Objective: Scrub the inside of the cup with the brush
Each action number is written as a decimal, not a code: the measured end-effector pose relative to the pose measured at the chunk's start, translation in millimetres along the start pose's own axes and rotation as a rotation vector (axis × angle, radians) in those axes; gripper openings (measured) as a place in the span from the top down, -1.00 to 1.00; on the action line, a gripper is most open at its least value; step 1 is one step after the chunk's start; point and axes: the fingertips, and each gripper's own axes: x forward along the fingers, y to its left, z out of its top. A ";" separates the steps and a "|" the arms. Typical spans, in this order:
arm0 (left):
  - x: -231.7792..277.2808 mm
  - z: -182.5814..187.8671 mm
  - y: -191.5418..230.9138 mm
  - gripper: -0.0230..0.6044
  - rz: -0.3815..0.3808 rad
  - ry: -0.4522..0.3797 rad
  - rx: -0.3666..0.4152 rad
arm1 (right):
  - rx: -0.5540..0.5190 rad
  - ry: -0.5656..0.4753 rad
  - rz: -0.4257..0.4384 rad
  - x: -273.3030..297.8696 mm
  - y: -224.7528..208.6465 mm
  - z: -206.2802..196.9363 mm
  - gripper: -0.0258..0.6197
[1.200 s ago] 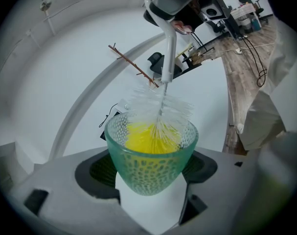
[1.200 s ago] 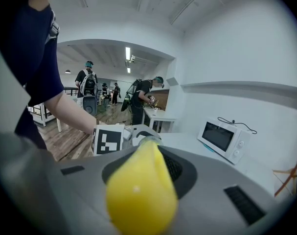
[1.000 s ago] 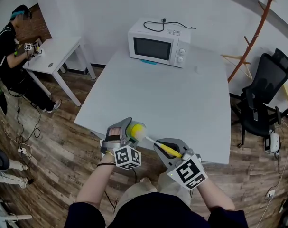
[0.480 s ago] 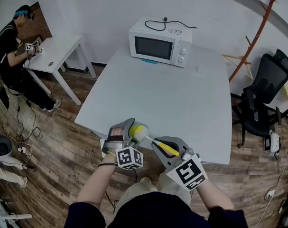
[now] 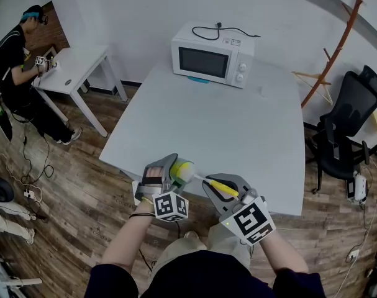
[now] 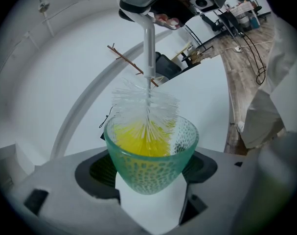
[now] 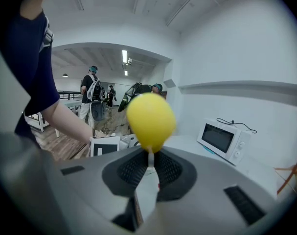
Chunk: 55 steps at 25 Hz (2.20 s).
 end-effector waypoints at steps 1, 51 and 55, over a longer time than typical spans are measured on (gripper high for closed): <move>-0.1 -0.1 0.2 -0.31 0.001 0.000 -0.001 | 0.004 0.005 0.000 -0.2 -0.9 -1.7 0.77; 13.3 20.0 -4.7 -0.31 -0.006 -0.019 0.010 | 0.170 0.001 -0.040 -23.6 1.1 -18.1 0.77; 18.5 19.7 -12.8 -0.31 -0.021 -0.021 0.017 | 0.185 -0.019 -0.055 -26.6 -5.7 -13.5 0.77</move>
